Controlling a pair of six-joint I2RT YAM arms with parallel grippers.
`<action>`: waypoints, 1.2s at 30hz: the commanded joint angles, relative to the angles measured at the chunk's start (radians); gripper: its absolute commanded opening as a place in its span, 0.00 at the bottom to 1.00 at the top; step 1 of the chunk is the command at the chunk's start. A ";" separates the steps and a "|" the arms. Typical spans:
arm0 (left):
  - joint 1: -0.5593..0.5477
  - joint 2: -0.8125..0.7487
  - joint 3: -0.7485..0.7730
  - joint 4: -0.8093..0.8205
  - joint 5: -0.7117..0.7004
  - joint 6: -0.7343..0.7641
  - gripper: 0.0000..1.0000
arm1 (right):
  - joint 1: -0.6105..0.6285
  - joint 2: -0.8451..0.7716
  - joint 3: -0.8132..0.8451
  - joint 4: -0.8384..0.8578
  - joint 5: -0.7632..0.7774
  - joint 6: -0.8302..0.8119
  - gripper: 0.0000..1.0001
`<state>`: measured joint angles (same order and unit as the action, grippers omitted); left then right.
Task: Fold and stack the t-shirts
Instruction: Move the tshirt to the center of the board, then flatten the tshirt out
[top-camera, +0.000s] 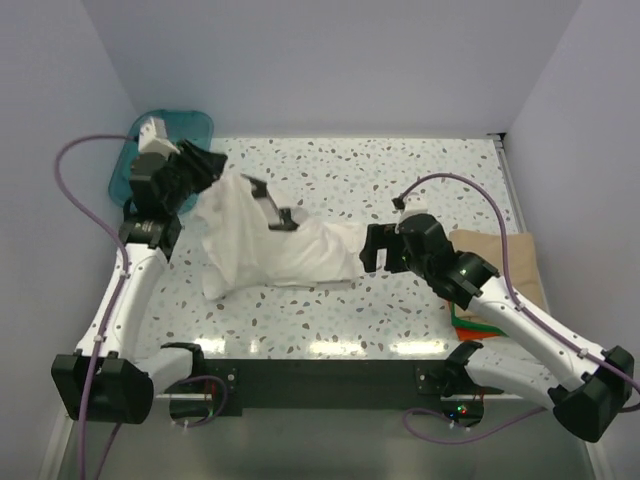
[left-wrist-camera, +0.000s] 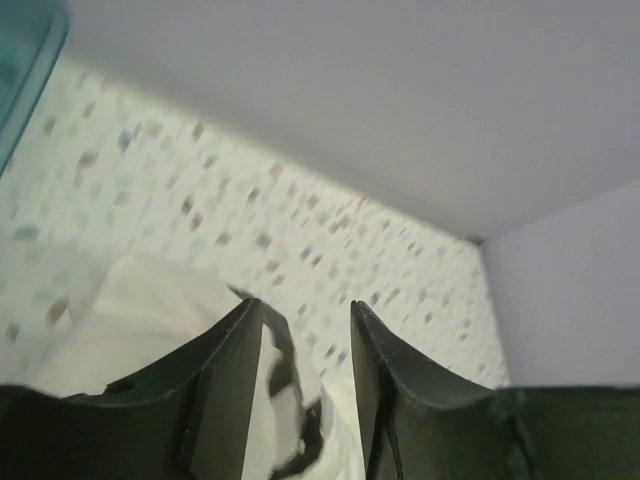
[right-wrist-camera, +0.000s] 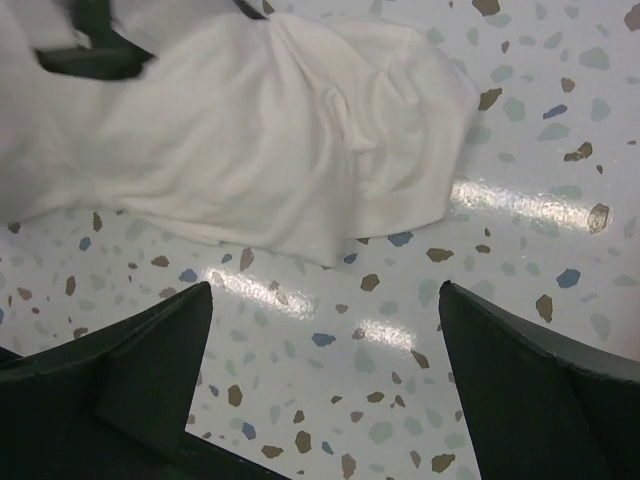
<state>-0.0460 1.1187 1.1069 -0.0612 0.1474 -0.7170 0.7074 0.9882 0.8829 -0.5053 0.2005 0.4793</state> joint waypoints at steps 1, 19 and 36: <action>0.009 -0.063 -0.177 -0.077 -0.084 -0.094 0.48 | 0.001 0.026 -0.056 0.069 0.037 0.051 0.99; -0.054 -0.234 -0.564 -0.414 -0.319 -0.160 0.48 | -0.187 0.369 -0.096 0.275 -0.087 0.120 0.92; -0.083 -0.163 -0.676 -0.376 -0.353 -0.251 0.52 | -0.255 0.561 -0.070 0.364 -0.033 0.186 0.81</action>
<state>-0.1211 0.9443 0.4400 -0.4679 -0.1707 -0.9340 0.4595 1.5532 0.8017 -0.1867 0.1150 0.6395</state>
